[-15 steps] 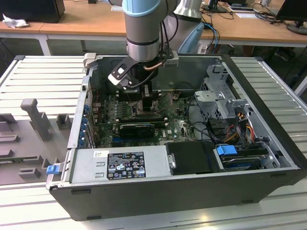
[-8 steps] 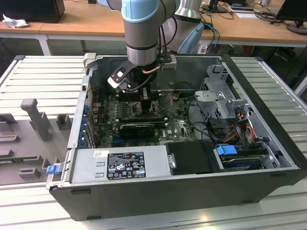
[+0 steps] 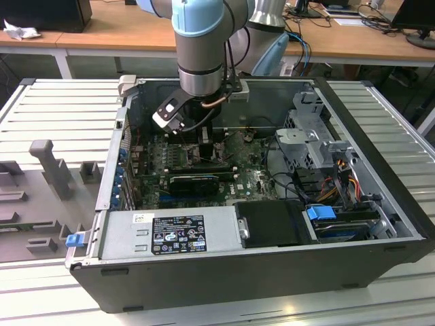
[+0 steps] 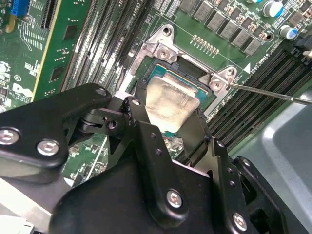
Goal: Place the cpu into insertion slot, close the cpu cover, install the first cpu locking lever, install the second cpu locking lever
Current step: 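Place the cpu into insertion slot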
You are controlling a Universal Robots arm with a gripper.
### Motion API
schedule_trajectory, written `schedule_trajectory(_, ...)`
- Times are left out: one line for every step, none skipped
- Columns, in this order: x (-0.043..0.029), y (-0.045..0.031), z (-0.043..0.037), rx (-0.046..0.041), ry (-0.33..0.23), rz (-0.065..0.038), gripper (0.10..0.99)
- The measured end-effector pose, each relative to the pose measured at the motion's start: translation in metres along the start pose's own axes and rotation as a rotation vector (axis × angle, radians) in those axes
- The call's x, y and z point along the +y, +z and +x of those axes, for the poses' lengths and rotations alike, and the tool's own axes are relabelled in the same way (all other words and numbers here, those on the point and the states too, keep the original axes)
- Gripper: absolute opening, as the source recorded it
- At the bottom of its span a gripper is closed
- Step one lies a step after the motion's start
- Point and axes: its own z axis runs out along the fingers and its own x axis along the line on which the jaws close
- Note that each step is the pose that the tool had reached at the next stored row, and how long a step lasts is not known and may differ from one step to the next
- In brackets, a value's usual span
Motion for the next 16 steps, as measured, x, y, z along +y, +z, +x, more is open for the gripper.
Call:
schedule_trajectory(0.0000, 0.0000, 0.0000, -0.0001, 0.000, 0.000, 0.525)
schedule_trajectory(0.0000, 0.0001, 0.0000, 0.0001, 0.000, 0.000, 0.525)
schedule_trajectory(0.0000, 0.0002, 0.0000, 0.0001, 0.000, 0.000, 0.525)
schedule_trajectory(0.0000, 0.0002, 0.0000, 0.0001, 0.000, 0.000, 0.541)
schedule_trajectory(0.0000, 0.0003, 0.0000, 0.0002, 0.000, 0.000, 0.604)
schedule_trajectory(0.0000, 0.0003, 0.0000, 0.0001, 0.000, 0.000, 0.604)
schedule_trajectory(0.0000, 0.0001, 0.0000, 0.0002, 0.000, 0.000, 0.604)
schedule_trajectory(0.0001, -0.0008, 0.0000, 0.0001, 0.000, 0.000, 0.604)
schedule_trajectory(0.0002, -0.0020, 0.0001, 0.0002, 0.000, 0.000, 0.604)
schedule_trajectory(0.0004, -0.0050, 0.0001, 0.0003, 0.000, 0.000, 0.604)
schedule_trajectory(0.0005, -0.0068, 0.0002, 0.0002, 0.000, 0.000, 0.604)
schedule_trajectory(0.0007, -0.0090, 0.0002, 0.0001, 0.000, 0.000, 0.592)
schedule_trajectory(0.0009, -0.0113, 0.0002, 0.0000, 0.000, 0.000, 0.525)
schedule_trajectory(0.0009, -0.0120, 0.0002, -0.0002, 0.000, 0.000, 0.459)
schedule_trajectory(0.0010, -0.0125, 0.0003, -0.0004, 0.000, 0.000, 0.459)
schedule_trajectory(0.0011, -0.0130, 0.0003, -0.0005, 0.000, 0.000, 0.341)
